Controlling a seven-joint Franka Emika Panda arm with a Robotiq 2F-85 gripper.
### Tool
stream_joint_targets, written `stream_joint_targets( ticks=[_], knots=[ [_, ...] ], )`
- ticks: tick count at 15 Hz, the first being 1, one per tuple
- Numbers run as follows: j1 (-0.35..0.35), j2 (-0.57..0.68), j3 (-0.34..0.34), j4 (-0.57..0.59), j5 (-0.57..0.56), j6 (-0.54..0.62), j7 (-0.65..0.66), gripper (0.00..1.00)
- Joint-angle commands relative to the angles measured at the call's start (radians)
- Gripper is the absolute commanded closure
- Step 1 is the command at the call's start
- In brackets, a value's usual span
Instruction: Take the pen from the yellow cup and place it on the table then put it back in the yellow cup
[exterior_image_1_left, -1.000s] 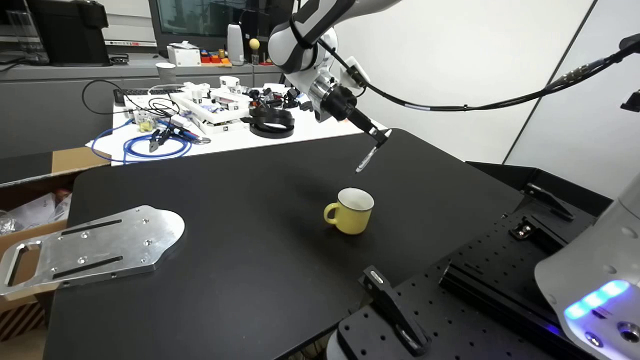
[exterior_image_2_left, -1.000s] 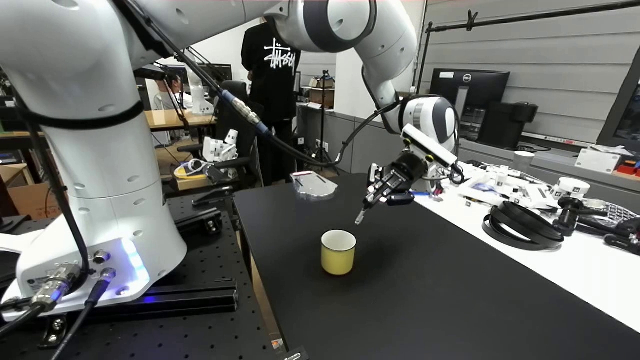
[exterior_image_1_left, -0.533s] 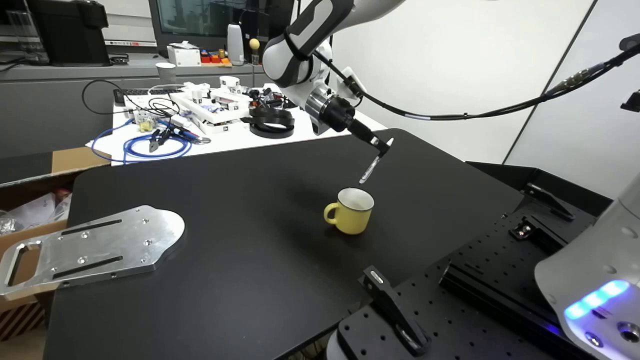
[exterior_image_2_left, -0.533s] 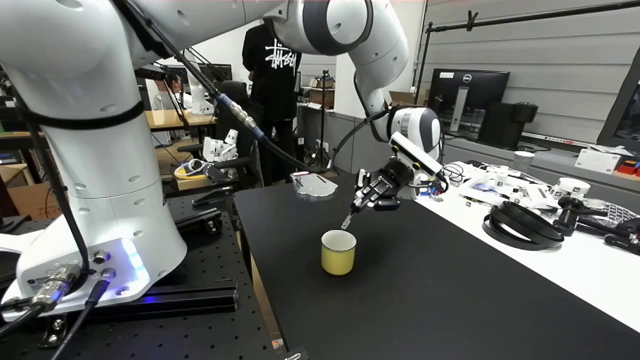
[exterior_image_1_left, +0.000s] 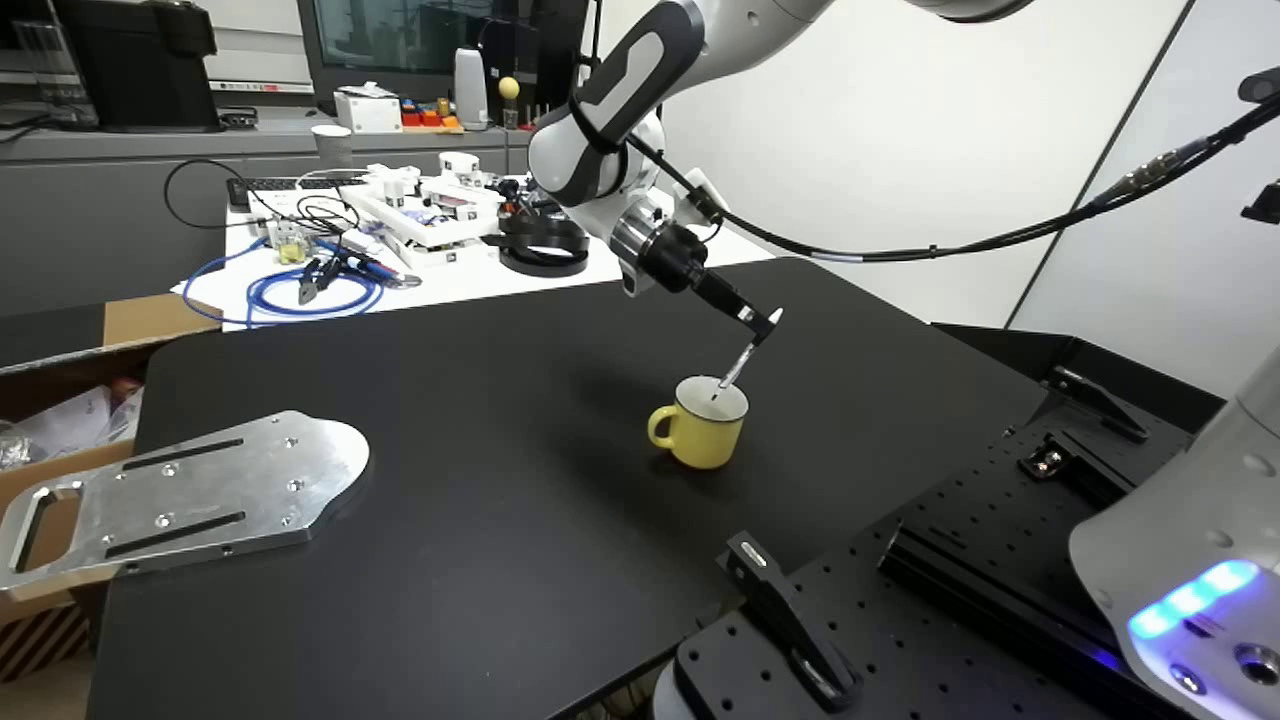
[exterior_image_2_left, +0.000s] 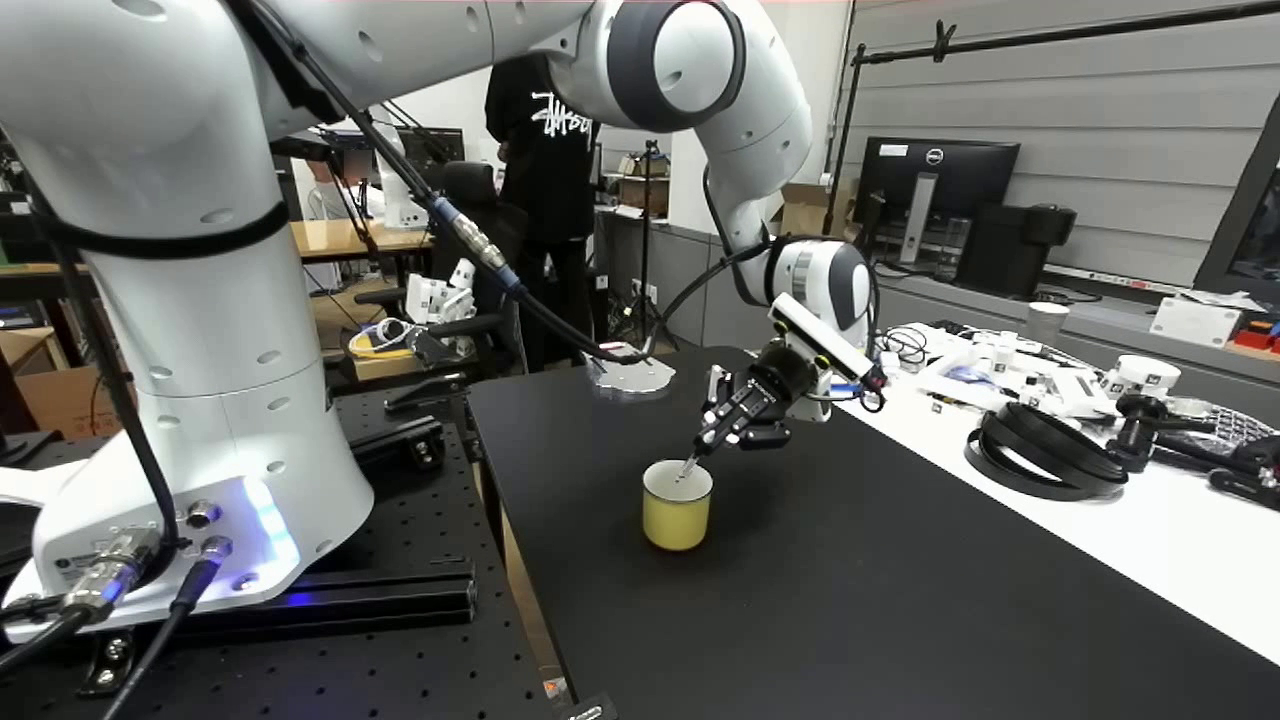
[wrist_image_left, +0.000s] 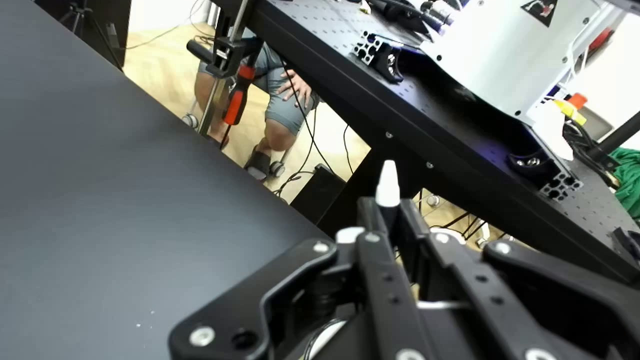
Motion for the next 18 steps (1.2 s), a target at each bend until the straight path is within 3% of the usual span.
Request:
stream_joint_targets(
  ticks=[1, 5, 7, 15, 18],
  knots=[
    [0.0, 0.013, 0.011, 0.003, -0.012, 0.048, -0.01, 0.97],
    [0.005, 0.024, 0.015, -0.001, -0.007, 0.094, -0.017, 0.97],
    [0.008, 0.024, 0.016, -0.003, -0.005, 0.11, -0.02, 0.61],
    [0.006, -0.04, 0.019, -0.019, 0.004, 0.153, -0.043, 0.07],
    [0.003, -0.074, 0.021, -0.044, -0.004, 0.176, -0.063, 0.0]
  ],
)
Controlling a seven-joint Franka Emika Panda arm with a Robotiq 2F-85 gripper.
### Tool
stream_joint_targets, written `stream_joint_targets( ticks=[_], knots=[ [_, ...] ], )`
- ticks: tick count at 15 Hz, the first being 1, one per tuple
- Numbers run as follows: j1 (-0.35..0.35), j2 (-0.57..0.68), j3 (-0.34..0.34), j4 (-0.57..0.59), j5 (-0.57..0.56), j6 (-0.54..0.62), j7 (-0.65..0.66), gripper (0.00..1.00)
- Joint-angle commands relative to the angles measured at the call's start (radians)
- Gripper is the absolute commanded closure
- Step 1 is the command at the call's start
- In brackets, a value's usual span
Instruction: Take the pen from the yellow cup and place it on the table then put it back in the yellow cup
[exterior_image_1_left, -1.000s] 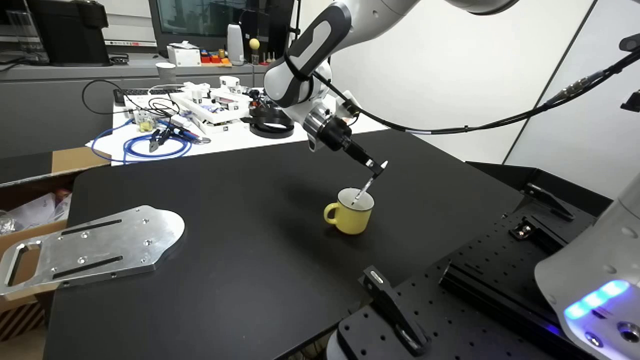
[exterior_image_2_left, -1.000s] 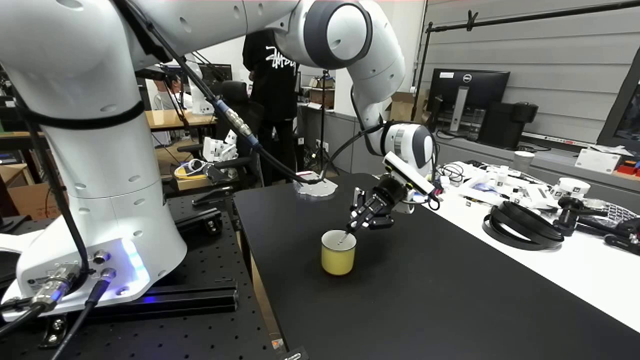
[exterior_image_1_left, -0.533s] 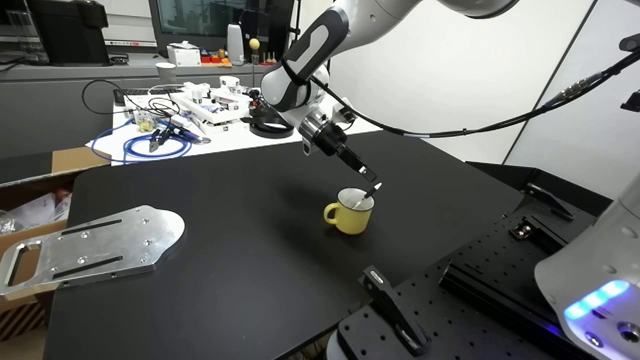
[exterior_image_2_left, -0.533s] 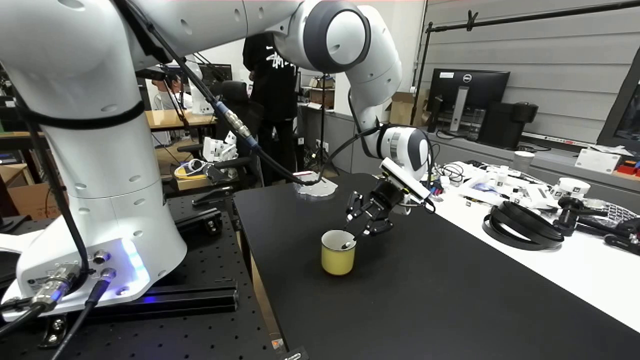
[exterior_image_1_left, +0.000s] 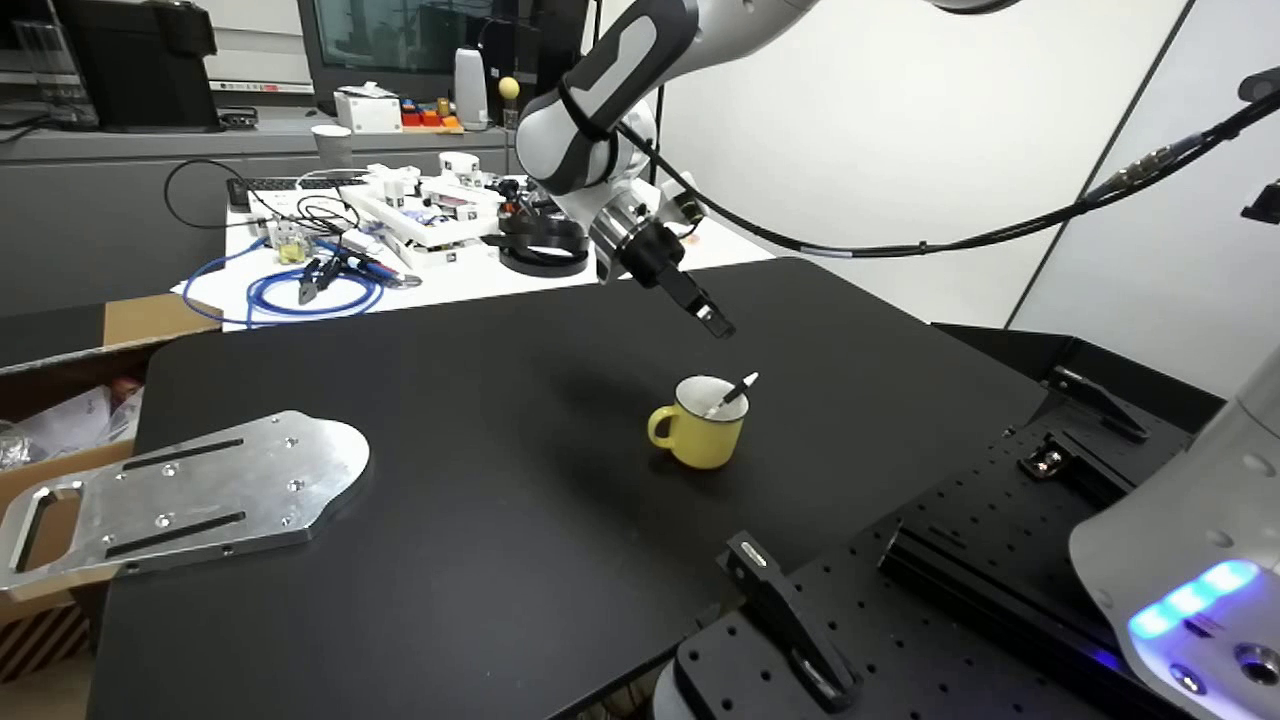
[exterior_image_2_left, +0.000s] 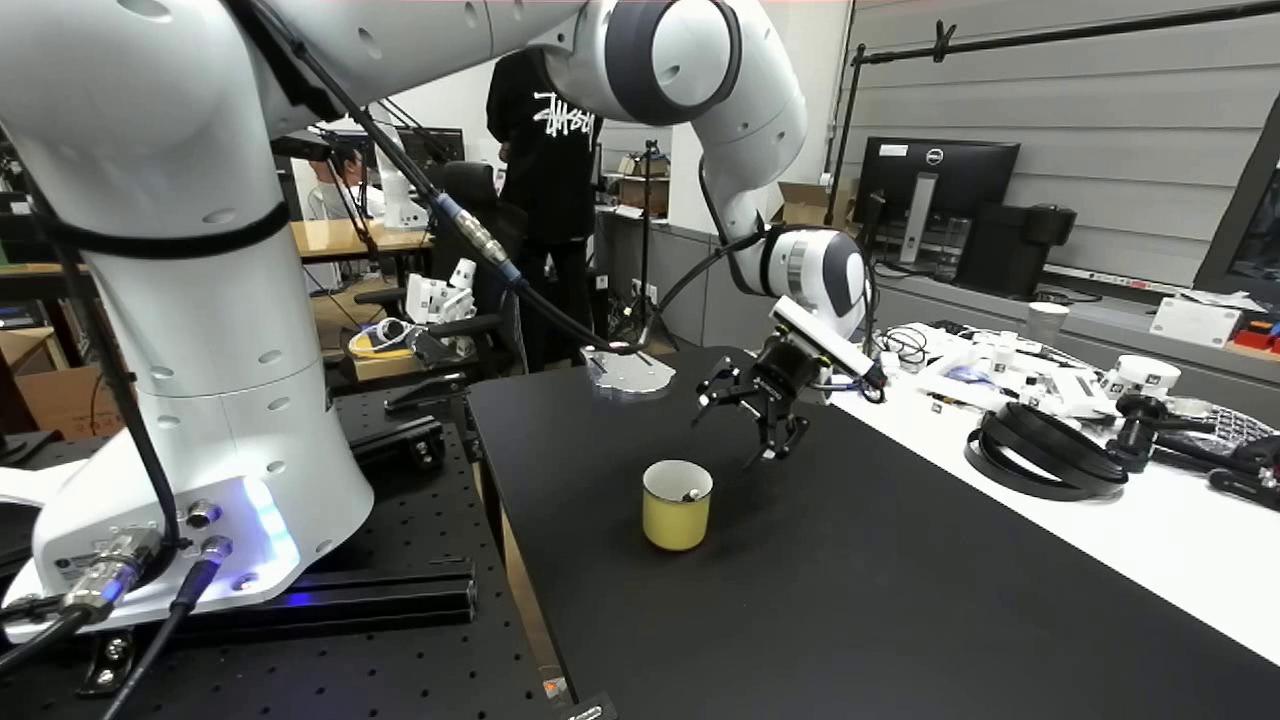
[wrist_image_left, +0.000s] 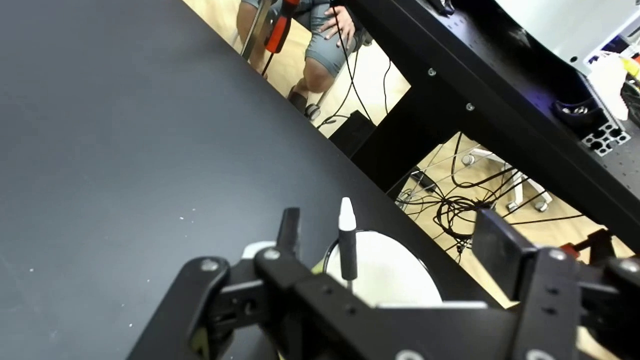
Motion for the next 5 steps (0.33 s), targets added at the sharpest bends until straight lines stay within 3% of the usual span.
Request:
stream_joint_targets(
  ticks=[1, 2, 5],
  knots=[
    [0.003, -0.005, -0.003, 0.006, 0.002, 0.001, -0.008, 0.06],
    [0.003, -0.014, -0.003, 0.004, 0.002, 0.004, -0.013, 0.0],
    [0.003, -0.022, -0.003, -0.003, 0.002, 0.012, -0.016, 0.0]
  ],
)
